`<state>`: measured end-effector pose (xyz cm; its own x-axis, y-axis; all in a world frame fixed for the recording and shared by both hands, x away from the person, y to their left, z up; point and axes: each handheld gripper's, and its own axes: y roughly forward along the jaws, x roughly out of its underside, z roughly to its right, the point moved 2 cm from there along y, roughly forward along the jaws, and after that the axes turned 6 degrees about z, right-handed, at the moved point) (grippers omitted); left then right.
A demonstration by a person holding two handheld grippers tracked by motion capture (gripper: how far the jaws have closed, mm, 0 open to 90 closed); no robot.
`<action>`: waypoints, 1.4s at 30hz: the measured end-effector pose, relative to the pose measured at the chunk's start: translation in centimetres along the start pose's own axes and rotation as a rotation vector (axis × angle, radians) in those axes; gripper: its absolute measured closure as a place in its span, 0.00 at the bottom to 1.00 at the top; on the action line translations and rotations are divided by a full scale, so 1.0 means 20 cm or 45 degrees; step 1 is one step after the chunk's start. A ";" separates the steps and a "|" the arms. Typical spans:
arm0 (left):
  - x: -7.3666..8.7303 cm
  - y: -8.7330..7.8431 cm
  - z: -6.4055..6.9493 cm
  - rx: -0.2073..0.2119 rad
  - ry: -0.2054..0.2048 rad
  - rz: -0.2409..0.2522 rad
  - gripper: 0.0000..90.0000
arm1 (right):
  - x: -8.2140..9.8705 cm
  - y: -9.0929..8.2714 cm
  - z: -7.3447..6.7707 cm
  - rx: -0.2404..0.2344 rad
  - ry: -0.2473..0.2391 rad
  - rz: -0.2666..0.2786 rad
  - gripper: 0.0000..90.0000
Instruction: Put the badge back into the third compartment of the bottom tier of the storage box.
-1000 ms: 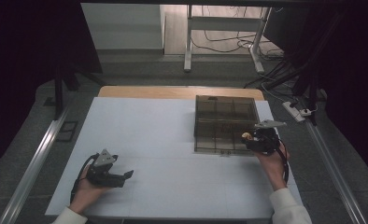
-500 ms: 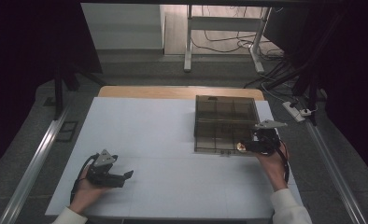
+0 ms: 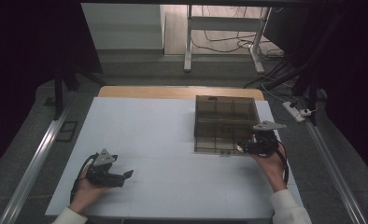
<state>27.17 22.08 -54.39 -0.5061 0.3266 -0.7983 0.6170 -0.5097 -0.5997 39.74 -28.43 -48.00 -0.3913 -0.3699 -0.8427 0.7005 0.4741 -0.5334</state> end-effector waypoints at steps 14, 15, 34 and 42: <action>0.00 0.01 -0.02 -0.001 -0.011 0.008 0.13 | 0.02 -0.04 -0.03 -0.082 -0.009 0.058 0.26; 0.00 0.01 -0.02 0.000 -0.008 0.008 0.13 | 0.02 -0.04 -0.04 -0.080 -0.022 0.051 0.26; -0.01 0.01 -0.01 0.006 0.003 0.011 0.13 | 0.14 -0.16 -0.17 -0.174 -0.019 0.136 0.25; -0.01 0.02 -0.01 0.008 0.009 0.002 0.14 | 0.25 -0.21 -0.22 -0.215 -0.048 0.141 0.24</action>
<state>27.54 21.95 -54.47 -0.5008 0.3311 -0.7998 0.6142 -0.5152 -0.5978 32.18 -28.77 -50.35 -0.2924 -0.3365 -0.8951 0.6267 0.6395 -0.4452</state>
